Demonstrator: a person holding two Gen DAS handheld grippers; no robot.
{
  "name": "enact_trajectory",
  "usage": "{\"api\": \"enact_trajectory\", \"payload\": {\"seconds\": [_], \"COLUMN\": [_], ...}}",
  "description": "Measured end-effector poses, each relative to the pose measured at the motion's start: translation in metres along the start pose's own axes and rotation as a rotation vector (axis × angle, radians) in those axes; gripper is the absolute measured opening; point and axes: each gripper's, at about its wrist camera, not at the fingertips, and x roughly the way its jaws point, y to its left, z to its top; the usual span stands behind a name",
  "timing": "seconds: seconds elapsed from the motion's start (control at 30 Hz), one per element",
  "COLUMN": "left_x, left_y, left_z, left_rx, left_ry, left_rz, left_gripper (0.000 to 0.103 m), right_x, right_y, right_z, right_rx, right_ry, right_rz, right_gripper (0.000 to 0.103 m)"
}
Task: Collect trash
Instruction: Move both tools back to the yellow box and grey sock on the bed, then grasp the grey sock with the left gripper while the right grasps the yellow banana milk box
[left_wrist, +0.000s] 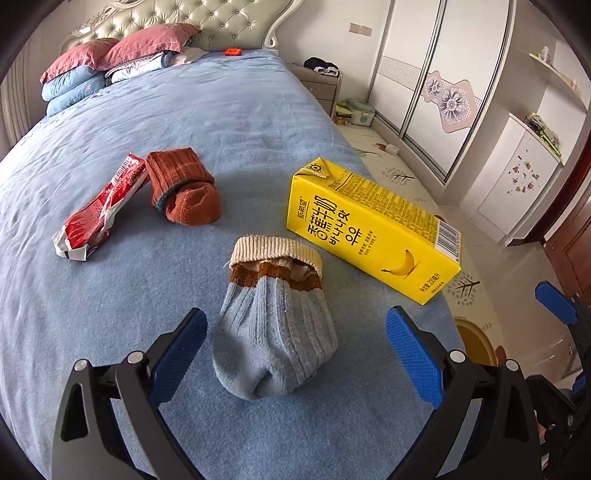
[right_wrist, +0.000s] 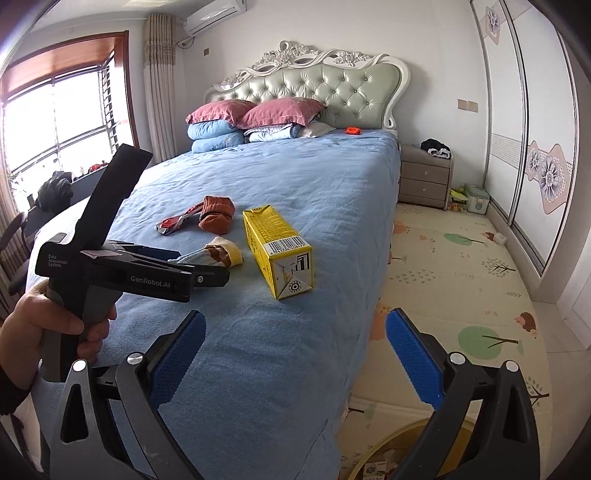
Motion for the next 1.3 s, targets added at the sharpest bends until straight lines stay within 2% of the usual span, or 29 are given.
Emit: {"api": "enact_trajectory", "payload": {"seconds": [0.2, 0.27, 0.37, 0.43, 0.73, 0.93, 1.03, 1.07, 1.1, 1.17, 1.3], "left_x": [0.005, 0.003, -0.002, -0.005, -0.009, -0.012, -0.012, -0.012, -0.011, -0.011, -0.011], "left_y": [-0.001, 0.001, 0.007, 0.013, 0.035, 0.037, 0.035, 0.035, 0.035, 0.035, 0.035], "left_z": [-0.001, -0.001, -0.002, -0.003, -0.007, -0.010, -0.011, -0.011, -0.011, -0.011, -0.011], "left_rx": [0.021, 0.030, 0.021, 0.008, -0.073, -0.074, -0.061, -0.058, -0.056, -0.058, -0.060], "left_ry": [0.005, -0.004, -0.018, -0.030, -0.069, -0.083, -0.085, -0.085, -0.083, -0.079, -0.077], "left_rz": [0.054, 0.072, 0.037, 0.003, -0.127, -0.156, -0.151, -0.151, -0.151, -0.147, -0.148], "left_gripper": [0.070, 0.053, 0.037, 0.033, 0.030, 0.030, 0.030, 0.030, 0.030, 0.030, 0.030], "right_x": [0.013, 0.017, 0.022, 0.026, 0.055, 0.077, 0.092, 0.097, 0.102, 0.111, 0.106], "right_y": [0.000, 0.000, -0.004, -0.004, -0.001, 0.002, 0.002, 0.001, 0.000, -0.001, 0.003], "right_z": [0.004, 0.006, 0.011, 0.014, 0.026, 0.034, 0.039, 0.040, 0.040, 0.040, 0.034], "right_rx": [-0.009, -0.001, 0.028, 0.041, 0.016, 0.000, -0.014, -0.006, 0.006, 0.022, 0.019], "right_ry": [0.007, 0.009, 0.000, 0.004, 0.050, 0.066, 0.086, 0.097, 0.110, 0.136, 0.113], "right_rz": [0.033, 0.055, 0.073, 0.084, 0.118, 0.102, 0.097, 0.101, 0.117, 0.143, 0.132], "right_gripper": [0.095, 0.095, 0.095, 0.095, 0.094, 0.087, 0.077, 0.071, 0.058, 0.044, 0.041]}}
